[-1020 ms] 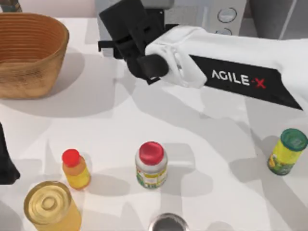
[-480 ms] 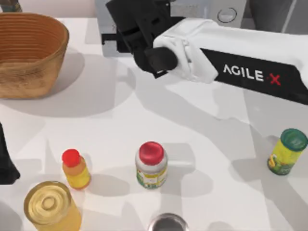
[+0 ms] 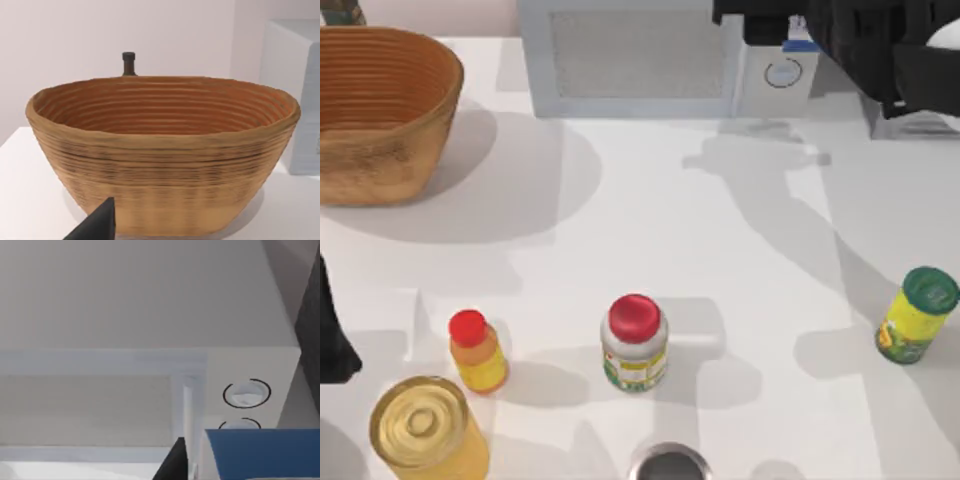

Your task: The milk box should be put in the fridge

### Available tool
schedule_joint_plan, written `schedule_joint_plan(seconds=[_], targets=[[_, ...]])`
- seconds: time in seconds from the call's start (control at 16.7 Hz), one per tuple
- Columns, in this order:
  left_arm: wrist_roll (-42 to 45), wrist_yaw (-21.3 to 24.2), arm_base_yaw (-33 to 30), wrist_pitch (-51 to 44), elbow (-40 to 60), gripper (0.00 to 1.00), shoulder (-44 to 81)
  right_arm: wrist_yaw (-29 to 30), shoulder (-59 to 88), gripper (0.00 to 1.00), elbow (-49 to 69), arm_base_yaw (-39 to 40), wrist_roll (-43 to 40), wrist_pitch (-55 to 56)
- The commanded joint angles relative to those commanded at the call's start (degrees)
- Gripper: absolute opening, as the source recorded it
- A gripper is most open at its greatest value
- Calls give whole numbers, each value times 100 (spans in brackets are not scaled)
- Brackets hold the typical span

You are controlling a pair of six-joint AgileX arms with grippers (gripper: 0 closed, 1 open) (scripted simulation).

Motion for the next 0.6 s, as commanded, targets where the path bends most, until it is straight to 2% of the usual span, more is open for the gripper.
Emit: schedule_joint_plan(seconds=[0.3, 0.6], targets=[[0, 0, 0, 0, 0, 100, 0, -608, -3784, 0, -2557, -1448, -593, 372], [0, 0, 0, 0, 0, 100, 0, -1518, -7052, 0, -5366, -2722, -1101, 654]])
